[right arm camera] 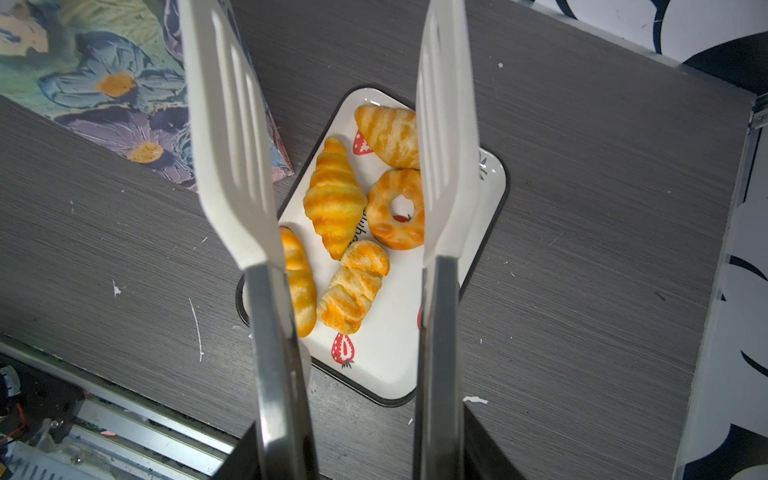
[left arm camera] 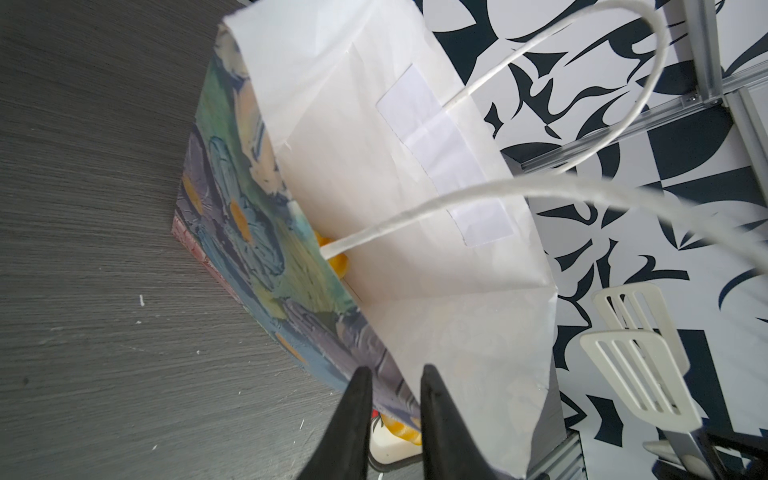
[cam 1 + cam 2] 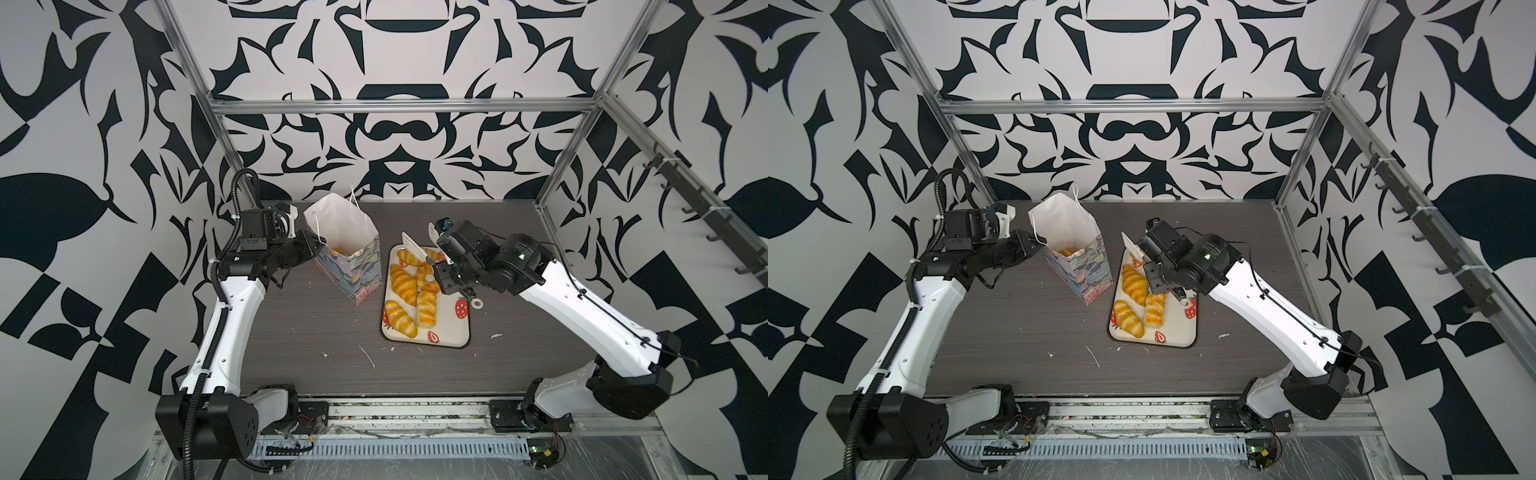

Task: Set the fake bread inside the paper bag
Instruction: 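Lift the empty tongs out of the bag and move back over the tray, then lower the tongs toward the twisted pastry on the tray's near side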

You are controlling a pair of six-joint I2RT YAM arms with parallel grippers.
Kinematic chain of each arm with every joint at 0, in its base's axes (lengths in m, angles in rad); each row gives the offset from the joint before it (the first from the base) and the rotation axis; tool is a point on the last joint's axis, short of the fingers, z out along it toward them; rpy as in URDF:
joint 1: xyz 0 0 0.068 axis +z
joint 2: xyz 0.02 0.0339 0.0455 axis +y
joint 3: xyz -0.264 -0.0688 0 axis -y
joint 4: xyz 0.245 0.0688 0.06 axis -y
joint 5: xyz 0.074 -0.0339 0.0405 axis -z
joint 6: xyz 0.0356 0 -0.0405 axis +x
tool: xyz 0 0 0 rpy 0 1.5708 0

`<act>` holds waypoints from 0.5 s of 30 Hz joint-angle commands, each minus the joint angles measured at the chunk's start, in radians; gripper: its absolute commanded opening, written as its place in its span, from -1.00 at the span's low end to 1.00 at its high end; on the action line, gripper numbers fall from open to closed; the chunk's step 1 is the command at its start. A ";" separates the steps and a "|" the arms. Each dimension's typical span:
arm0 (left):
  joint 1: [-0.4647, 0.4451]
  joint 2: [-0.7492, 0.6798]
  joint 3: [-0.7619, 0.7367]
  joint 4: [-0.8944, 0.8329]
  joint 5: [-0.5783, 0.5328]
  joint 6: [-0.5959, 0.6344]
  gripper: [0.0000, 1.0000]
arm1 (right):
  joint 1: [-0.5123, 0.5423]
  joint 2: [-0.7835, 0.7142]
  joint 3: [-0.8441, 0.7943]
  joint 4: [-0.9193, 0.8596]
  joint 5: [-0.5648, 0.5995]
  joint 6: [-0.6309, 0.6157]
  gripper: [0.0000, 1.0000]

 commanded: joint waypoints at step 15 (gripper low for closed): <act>-0.003 -0.011 0.014 -0.011 0.007 0.005 -0.50 | -0.024 -0.093 -0.198 0.062 -0.044 0.065 0.10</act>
